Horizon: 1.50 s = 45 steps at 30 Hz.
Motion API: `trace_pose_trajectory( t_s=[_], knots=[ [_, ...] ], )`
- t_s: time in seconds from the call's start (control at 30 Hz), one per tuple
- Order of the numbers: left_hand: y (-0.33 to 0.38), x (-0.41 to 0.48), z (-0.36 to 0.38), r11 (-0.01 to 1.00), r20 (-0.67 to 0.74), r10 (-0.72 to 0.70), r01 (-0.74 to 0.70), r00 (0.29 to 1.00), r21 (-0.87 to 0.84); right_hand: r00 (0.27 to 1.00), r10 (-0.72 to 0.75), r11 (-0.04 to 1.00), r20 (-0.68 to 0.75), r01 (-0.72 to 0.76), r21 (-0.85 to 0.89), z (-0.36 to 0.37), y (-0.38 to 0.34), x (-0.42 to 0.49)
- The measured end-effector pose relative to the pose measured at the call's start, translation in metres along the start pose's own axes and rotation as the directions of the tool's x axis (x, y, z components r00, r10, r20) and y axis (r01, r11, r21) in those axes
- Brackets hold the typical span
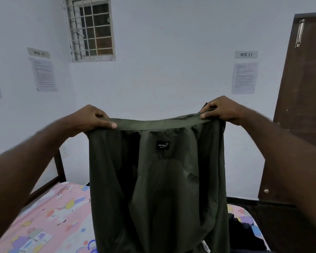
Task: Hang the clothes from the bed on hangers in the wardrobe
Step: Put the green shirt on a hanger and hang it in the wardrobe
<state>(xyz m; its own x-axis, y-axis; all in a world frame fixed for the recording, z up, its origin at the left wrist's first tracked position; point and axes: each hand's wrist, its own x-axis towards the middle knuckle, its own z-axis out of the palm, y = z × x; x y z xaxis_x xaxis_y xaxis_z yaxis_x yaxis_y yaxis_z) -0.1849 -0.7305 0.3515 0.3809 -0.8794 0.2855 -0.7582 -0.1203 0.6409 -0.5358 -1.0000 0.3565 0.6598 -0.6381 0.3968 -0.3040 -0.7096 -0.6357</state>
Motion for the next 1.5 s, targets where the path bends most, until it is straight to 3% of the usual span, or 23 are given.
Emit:
trace_pose_trajectory(
  t_s=[0.07, 0.17, 0.23, 0.3, 0.47, 0.57, 0.7, 0.8, 0.87, 0.9, 0.93, 0.97, 1.0, 1.03, 1.1, 1.23, 1.33, 1.4, 1.43, 1.5],
  knots=[
    [0.001, 0.000, 0.006, 0.997, -0.006, 0.015, -0.015, 1.000, 0.071, 0.999, 0.001, 0.996, -0.035, -0.004, -0.085, 0.001, 0.000, 0.000],
    [-0.004, 0.006, 0.015, 0.997, -0.215, 0.079, -0.075, 0.973, 0.027, 0.981, -0.077, 0.982, -0.179, 0.043, -0.186, 0.000, -0.002, 0.001],
    [-0.010, 0.013, 0.017, 0.998, -0.353, 0.038, -0.055, 0.935, -0.038, 0.959, -0.122, 0.979, -0.254, 0.074, -0.191, 0.003, -0.004, 0.004],
    [-0.018, 0.020, 0.022, 1.000, -0.406, 0.016, -0.006, 0.914, 0.026, 0.955, -0.113, 0.977, -0.273, 0.056, -0.206, 0.012, -0.005, 0.008],
    [-0.025, 0.020, 0.029, 0.910, -0.439, 0.283, -0.095, 0.853, 0.403, 0.960, -0.095, 0.944, -0.263, 0.004, -0.329, 0.022, 0.002, 0.015],
    [-0.025, 0.017, 0.028, 0.882, -0.365, 0.251, -0.057, 0.896, 0.468, 0.963, -0.113, 0.919, -0.246, 0.007, -0.393, 0.026, 0.009, 0.012],
    [-0.036, 0.013, 0.040, 0.829, -0.217, 0.093, 0.045, 0.972, 0.558, 0.999, -0.020, 0.856, 0.039, 0.038, -0.516, 0.048, 0.020, 0.007],
    [-0.044, 0.007, 0.049, 0.855, -0.385, 0.120, 0.102, 0.915, 0.509, 0.997, -0.067, 0.884, 0.028, 0.072, -0.462, 0.055, 0.023, 0.005],
    [-0.045, 0.001, 0.055, 0.906, -0.494, 0.186, 0.046, 0.849, 0.421, 0.992, -0.120, 0.908, -0.033, 0.097, -0.407, 0.059, 0.020, 0.002],
    [-0.048, -0.003, 0.061, 0.934, -0.448, 0.194, -0.024, 0.873, 0.357, 0.990, -0.134, 0.920, -0.030, 0.113, -0.375, 0.063, 0.021, 0.000],
    [-0.053, -0.008, 0.072, 0.953, -0.312, 0.171, -0.077, 0.935, 0.293, 0.991, -0.131, 0.915, 0.018, 0.128, -0.382, 0.070, 0.025, -0.004],
    [-0.059, -0.014, 0.088, 0.950, -0.081, 0.099, -0.070, 0.992, 0.303, 0.988, -0.097, 0.878, 0.124, 0.143, -0.456, 0.080, 0.030, -0.010],
    [-0.066, -0.022, 0.108, 0.895, 0.162, -0.022, -0.053, 0.987, 0.443, 0.968, -0.026, 0.797, 0.250, 0.171, -0.579, 0.091, 0.039, -0.016],
    [-0.075, -0.030, 0.126, 0.793, 0.302, -0.160, -0.061, 0.940, 0.606, 0.936, 0.064, 0.695, 0.346, 0.207, -0.688, 0.103, 0.050, -0.021],
    [-0.092, -0.036, 0.155, 0.639, 0.266, -0.263, -0.039, 0.928, 0.768, 0.903, 0.187, 0.583, 0.387, 0.215, -0.784, 0.117, 0.071, -0.028],
    [-0.091, -0.023, 0.162, 0.724, -0.054, -0.244, 0.219, 0.968, 0.654, 0.957, 0.163, 0.644, 0.239, 0.080, -0.761, 0.112, 0.078, -0.029],
    [-0.076, -0.015, 0.164, 0.776, -0.131, -0.224, 0.258, 0.966, 0.575, 0.994, 0.091, 0.622, 0.067, -0.004, -0.783, 0.099, 0.080, -0.028],
    [-0.063, -0.016, 0.174, 0.809, -0.112, -0.280, 0.297, 0.953, 0.507, 0.982, 0.176, 0.672, 0.061, -0.075, -0.736, 0.097, 0.084, -0.028],
    [-0.056, -0.017, 0.182, 0.849, -0.112, -0.324, 0.341, 0.939, 0.404, 0.962, 0.257, 0.765, 0.086, -0.149, -0.626, 0.098, 0.089, -0.027],
    [-0.044, -0.020, 0.198, 0.893, -0.127, -0.450, 0.448, 0.884, -0.044, 0.912, 0.380, 0.918, 0.156, -0.352, -0.181, 0.105, 0.093, -0.025]
  ],
)
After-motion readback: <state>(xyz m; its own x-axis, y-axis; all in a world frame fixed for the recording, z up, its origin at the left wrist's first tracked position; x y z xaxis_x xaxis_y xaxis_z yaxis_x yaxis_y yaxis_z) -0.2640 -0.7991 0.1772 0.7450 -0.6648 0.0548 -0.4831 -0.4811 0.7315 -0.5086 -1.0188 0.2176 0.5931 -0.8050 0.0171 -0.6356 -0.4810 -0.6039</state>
